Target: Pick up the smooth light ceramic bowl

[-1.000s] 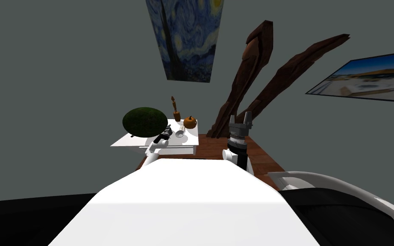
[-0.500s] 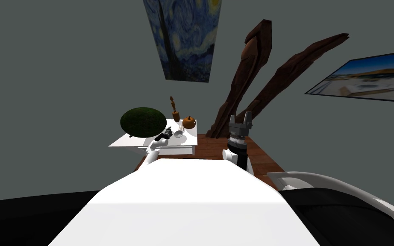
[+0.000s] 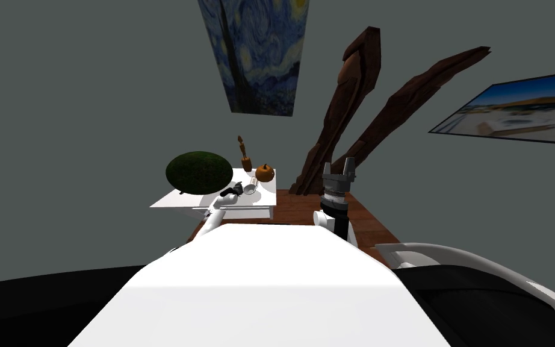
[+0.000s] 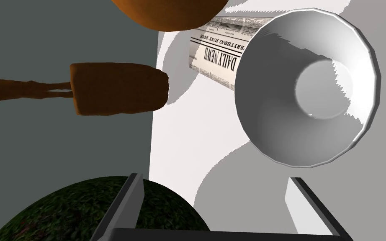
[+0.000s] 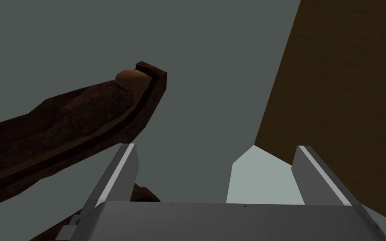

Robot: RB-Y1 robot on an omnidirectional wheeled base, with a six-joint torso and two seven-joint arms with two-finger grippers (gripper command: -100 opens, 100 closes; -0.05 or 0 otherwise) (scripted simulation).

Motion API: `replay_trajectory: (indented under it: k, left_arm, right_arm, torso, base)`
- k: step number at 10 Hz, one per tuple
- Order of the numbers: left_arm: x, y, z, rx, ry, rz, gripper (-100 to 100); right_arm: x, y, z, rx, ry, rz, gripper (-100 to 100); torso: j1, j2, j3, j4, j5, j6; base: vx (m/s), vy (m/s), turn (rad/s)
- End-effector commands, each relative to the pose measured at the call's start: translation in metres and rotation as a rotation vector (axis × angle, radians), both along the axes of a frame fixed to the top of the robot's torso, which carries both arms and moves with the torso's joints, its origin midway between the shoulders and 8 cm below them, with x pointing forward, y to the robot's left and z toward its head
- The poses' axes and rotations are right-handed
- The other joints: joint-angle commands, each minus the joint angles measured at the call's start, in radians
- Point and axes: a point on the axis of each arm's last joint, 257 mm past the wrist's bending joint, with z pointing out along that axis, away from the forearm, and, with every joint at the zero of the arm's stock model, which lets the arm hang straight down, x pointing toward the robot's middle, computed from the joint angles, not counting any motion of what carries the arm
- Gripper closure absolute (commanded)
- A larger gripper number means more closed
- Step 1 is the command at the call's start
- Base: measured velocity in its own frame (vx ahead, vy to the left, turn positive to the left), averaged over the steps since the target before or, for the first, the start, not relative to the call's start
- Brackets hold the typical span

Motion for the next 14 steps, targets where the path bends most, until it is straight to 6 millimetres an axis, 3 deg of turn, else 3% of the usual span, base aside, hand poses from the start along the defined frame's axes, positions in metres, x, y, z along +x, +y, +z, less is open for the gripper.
replay_trajectory:
  k: [1, 5, 14]
  left_arm:
    - [0.001, 0.003, -0.013, -0.010, 0.059, 0.007, -100]
    - [-0.011, 0.009, -0.046, -0.027, 0.184, 0.025, -100]
    - [-0.042, 0.022, -0.100, -0.045, 0.436, 0.067, -100]
  right_arm:
    - [0.000, 0.000, 0.000, 0.000, 0.000, 0.000, 0]
    - [0.000, 0.000, 0.000, 0.000, 0.000, 0.000, 0]
    - [0.000, 0.000, 0.000, 0.000, 0.000, 0.000, 0]
  torso:
    - [0.000, 0.000, 0.000, 0.000, 0.000, 0.000]
    - [0.000, 0.000, 0.000, 0.000, 0.000, 0.000]
    - [-0.001, -0.002, -0.001, 0.000, 0.000, 0.000]
  base:
    - [0.010, -0.063, -0.002]
    - [0.016, -0.046, -0.001]
    - [0.031, -0.051, -0.005]
